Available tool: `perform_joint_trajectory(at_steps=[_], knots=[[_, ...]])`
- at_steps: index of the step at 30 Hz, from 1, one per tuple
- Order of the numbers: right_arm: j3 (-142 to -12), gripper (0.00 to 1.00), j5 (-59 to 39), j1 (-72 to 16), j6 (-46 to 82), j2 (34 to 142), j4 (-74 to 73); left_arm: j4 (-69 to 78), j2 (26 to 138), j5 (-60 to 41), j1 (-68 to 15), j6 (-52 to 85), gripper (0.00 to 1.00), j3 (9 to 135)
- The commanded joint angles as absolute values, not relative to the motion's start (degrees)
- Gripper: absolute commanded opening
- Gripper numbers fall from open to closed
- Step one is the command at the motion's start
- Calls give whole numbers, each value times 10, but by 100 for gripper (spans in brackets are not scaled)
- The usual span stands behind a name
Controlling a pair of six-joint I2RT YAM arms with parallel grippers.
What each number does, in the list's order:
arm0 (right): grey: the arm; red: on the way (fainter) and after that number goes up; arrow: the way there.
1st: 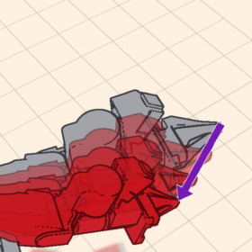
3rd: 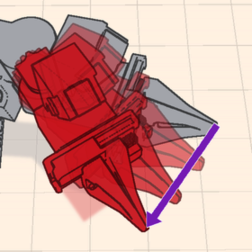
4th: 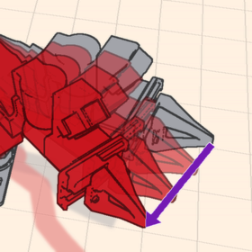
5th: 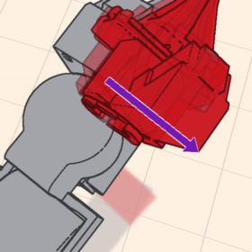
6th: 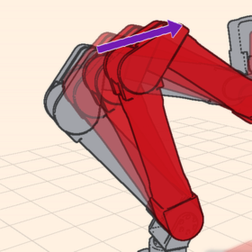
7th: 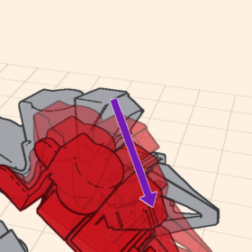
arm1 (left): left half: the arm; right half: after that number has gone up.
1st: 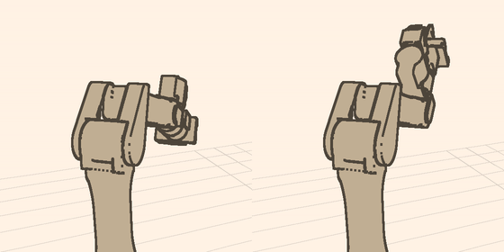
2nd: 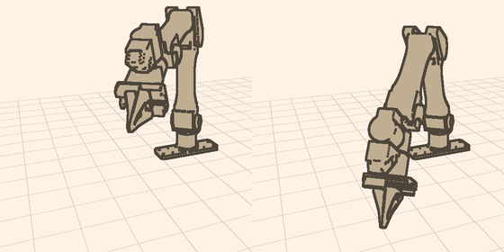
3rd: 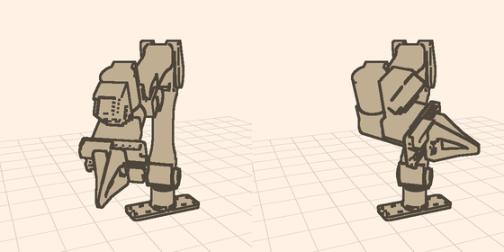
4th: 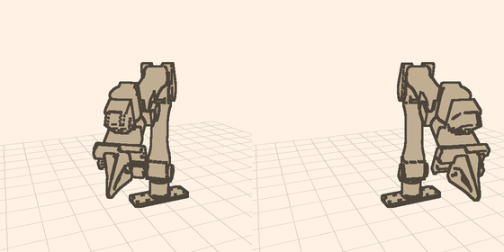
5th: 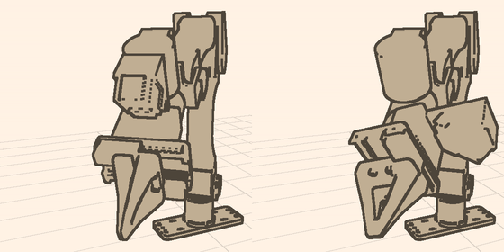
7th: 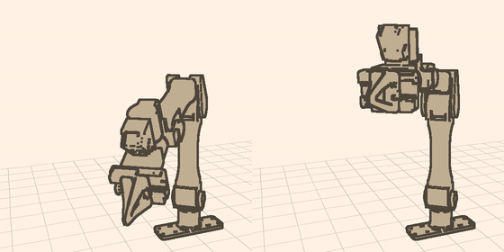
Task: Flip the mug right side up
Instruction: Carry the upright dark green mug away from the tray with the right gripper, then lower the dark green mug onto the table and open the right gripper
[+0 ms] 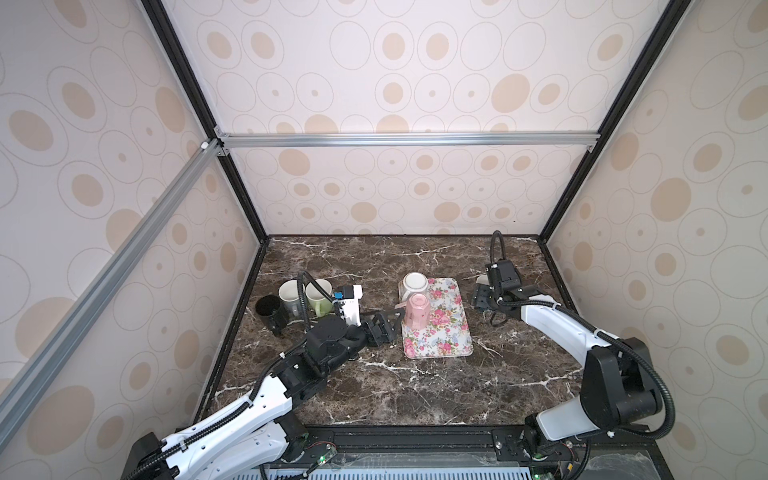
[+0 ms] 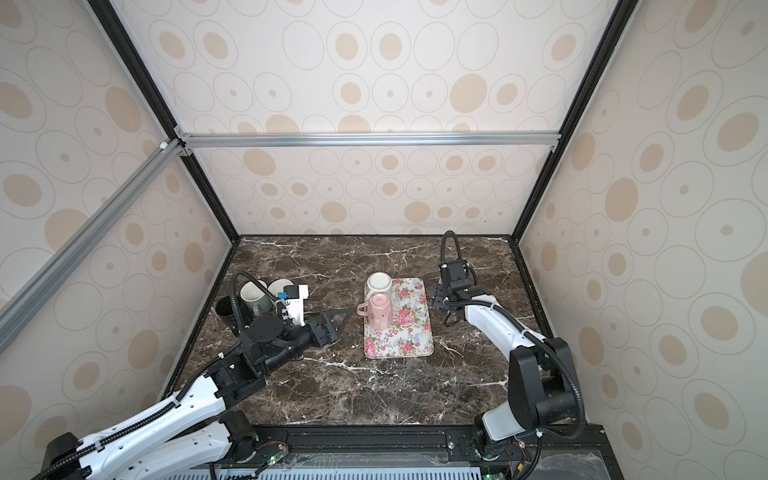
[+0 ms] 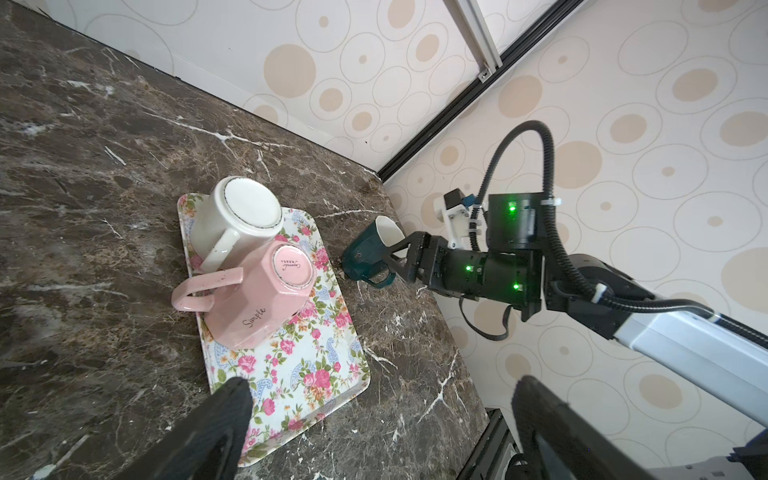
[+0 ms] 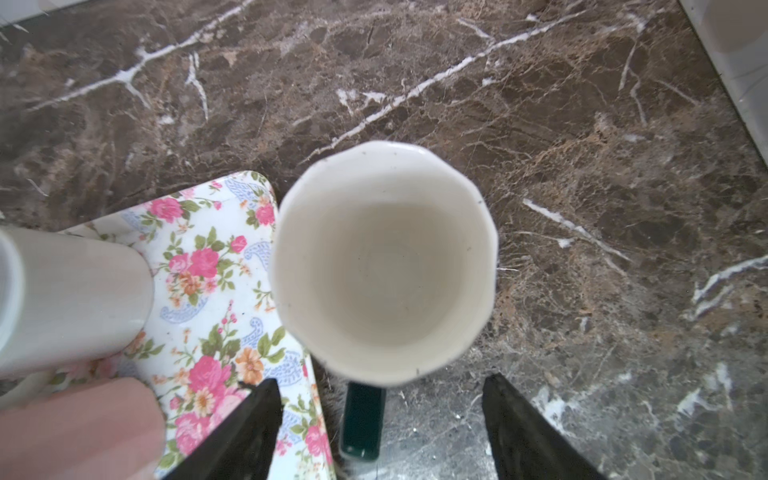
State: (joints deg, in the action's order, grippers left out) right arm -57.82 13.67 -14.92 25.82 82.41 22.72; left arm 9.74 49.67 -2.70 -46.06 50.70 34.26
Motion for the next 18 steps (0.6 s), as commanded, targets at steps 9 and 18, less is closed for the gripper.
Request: perform_joint_trajectory(at_steps=[9, 18], knots=[[-494, 82, -45, -141, 176, 595, 260, -3, 639, -53, -459, 384, 98, 431], [-444, 82, -202, -140, 239, 458, 287, 8, 756, -50, -459, 323, 98, 480]])
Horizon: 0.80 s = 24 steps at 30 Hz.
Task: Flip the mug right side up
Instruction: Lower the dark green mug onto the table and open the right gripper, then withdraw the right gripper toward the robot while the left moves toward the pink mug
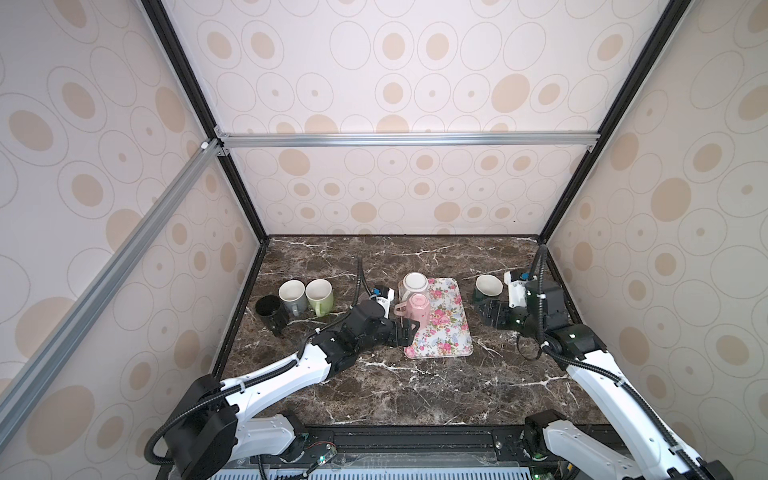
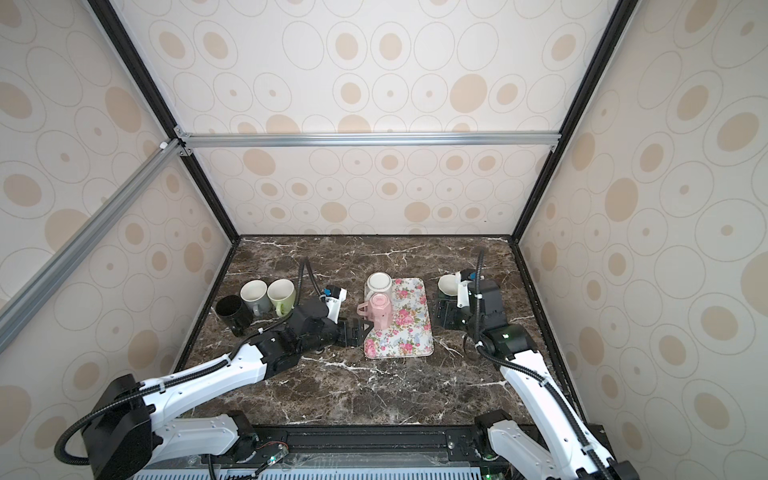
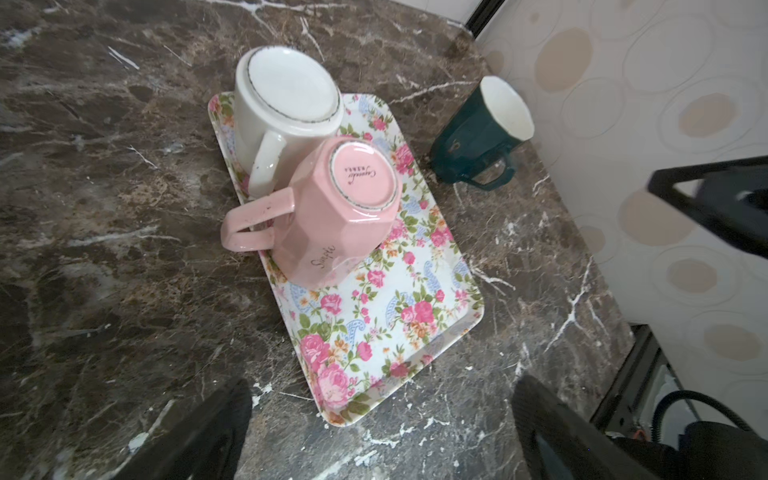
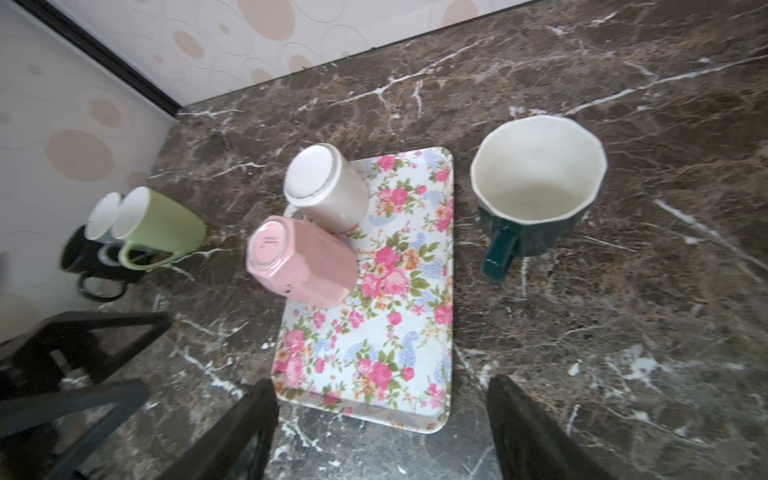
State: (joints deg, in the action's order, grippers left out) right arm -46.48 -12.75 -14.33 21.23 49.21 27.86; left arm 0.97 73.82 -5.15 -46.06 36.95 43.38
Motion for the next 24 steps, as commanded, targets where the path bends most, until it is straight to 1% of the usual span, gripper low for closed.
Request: perform_joint_trajectory(at_steps=[1, 6, 11, 16, 24], knots=[[-436, 82, -213, -139, 247, 442, 286, 6, 769, -48, -459, 310, 98, 495], [-423, 83, -257, -139, 266, 397, 308, -20, 823, -25, -458, 264, 98, 556], [-418, 83, -258, -139, 280, 350, 348, -28, 878, -37, -451, 244, 98, 603], [-383, 84, -261, -139, 303, 291, 362, -36, 933, -38, -443, 229, 99, 643], [-347, 84, -266, -139, 322, 228, 404, -26, 983, -46, -438, 212, 98, 676]])
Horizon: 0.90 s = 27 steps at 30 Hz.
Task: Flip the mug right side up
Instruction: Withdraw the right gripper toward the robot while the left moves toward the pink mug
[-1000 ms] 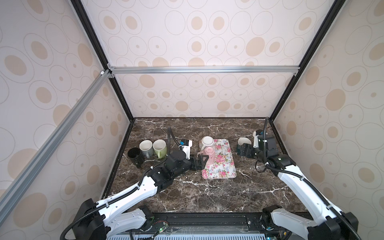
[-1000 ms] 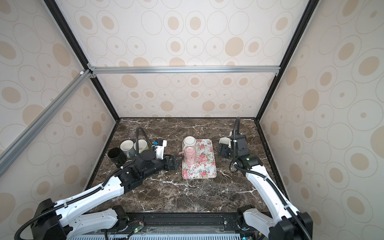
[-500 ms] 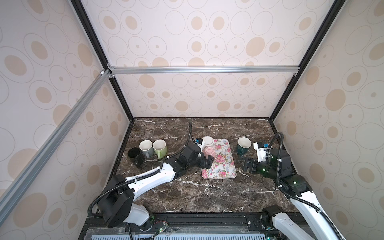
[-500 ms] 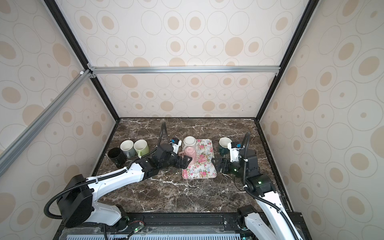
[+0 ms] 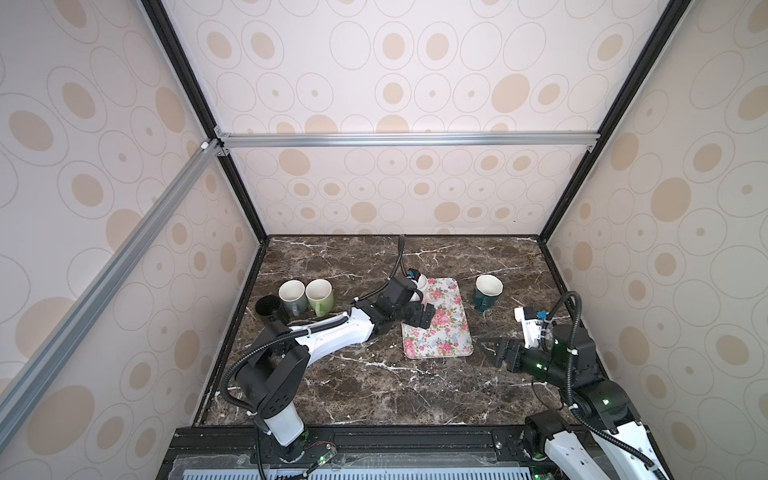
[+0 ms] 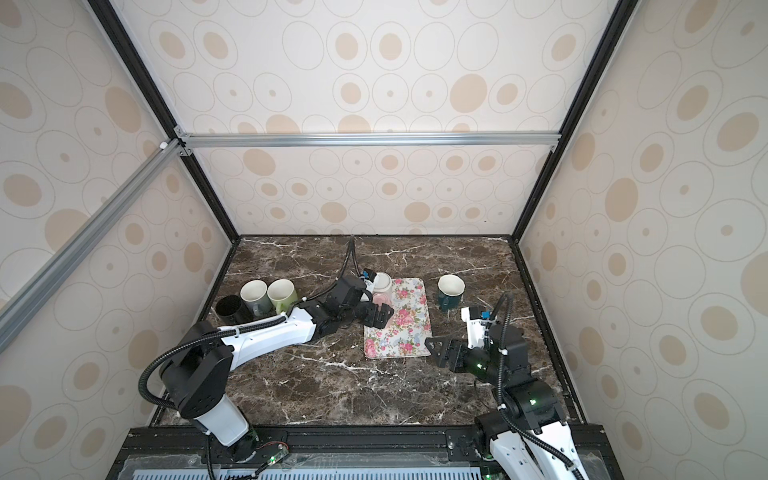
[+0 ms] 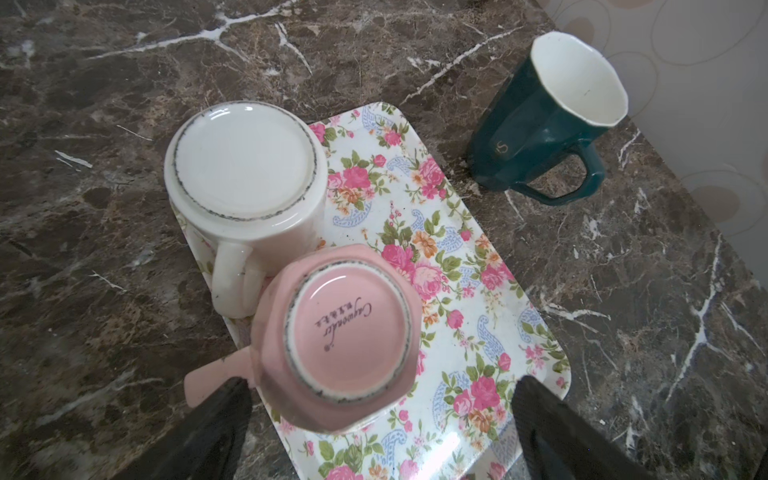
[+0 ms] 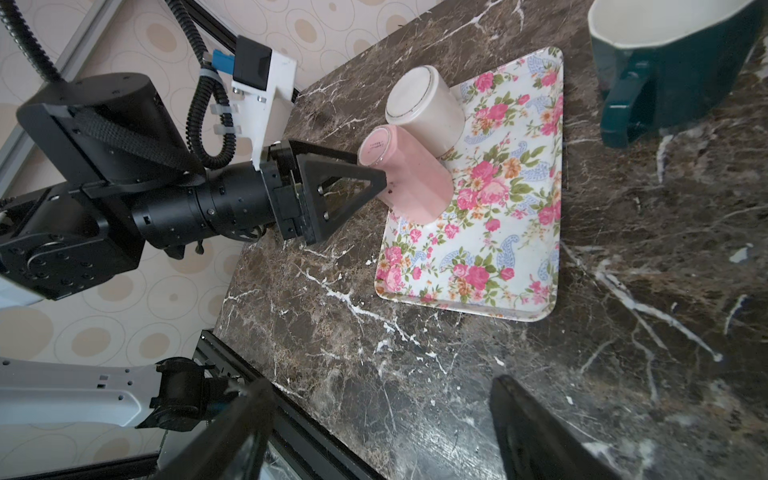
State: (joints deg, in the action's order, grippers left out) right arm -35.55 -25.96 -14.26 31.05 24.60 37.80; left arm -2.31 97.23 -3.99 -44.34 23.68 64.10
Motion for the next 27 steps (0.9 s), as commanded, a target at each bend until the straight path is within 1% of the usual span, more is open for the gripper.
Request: perform_joint_trajectory(at_steps=[1, 11, 18, 24, 27], knots=[[-345, 85, -265, -139, 320, 222, 409, -26, 989, -48, -438, 209, 98, 682], [-352, 85, -261, -139, 299, 221, 445, -43, 1034, -49, -437, 190, 98, 732], [-350, 85, -265, -140, 295, 222, 452, -8, 1020, -63, -437, 199, 98, 717], [-349, 84, -262, -139, 288, 220, 469, -35, 1038, -40, -436, 186, 99, 754], [-348, 85, -258, -139, 284, 219, 473, -31, 1049, -50, -436, 188, 98, 765]])
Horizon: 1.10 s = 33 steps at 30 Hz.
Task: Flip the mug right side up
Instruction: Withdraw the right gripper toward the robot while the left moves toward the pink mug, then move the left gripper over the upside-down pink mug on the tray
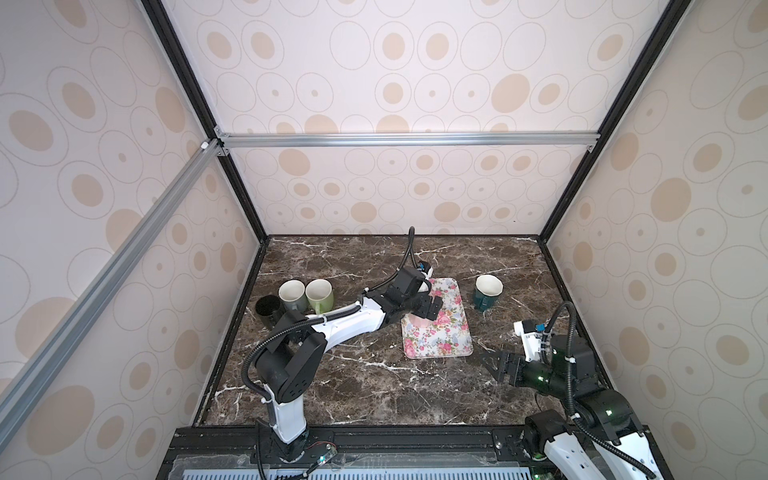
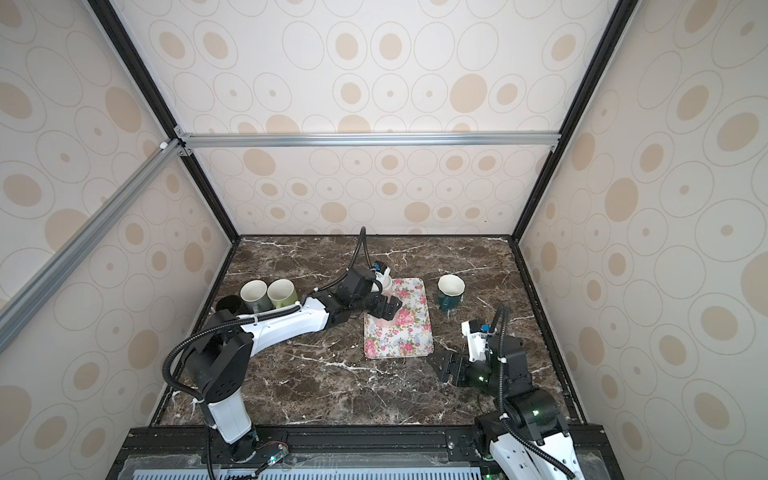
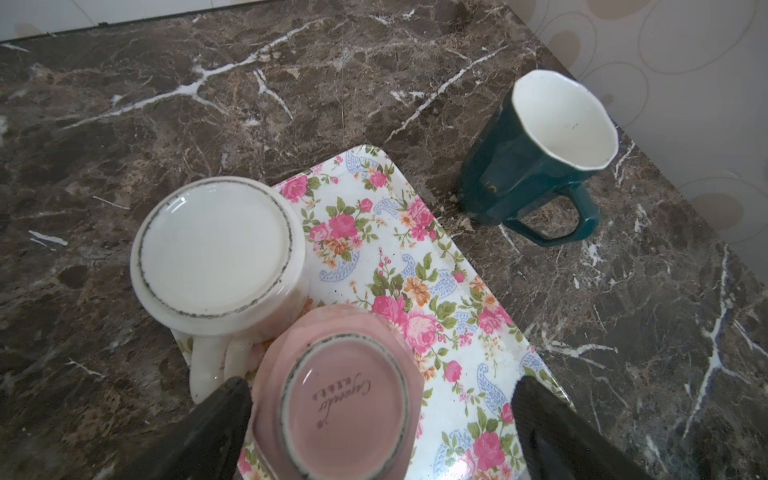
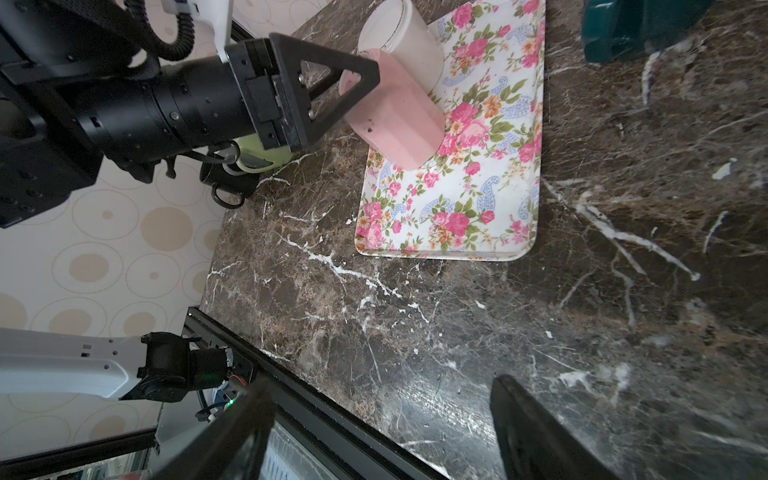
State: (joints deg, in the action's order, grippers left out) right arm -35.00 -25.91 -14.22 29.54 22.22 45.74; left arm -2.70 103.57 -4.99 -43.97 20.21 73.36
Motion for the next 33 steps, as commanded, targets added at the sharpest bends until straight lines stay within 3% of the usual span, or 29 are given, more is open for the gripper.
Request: perform_joint_trajectory(at_steps=[1, 17, 33], knots=[[-348, 84, -259, -139, 284, 220, 473, -34, 1056, -54, -436, 189, 98, 772], [-347, 85, -258, -139, 277, 235, 477, -63, 1102, -84, -409, 200, 98, 809], [-349, 84, -250, -139, 279, 237, 482, -86, 1068, -86, -407, 188, 98, 740]])
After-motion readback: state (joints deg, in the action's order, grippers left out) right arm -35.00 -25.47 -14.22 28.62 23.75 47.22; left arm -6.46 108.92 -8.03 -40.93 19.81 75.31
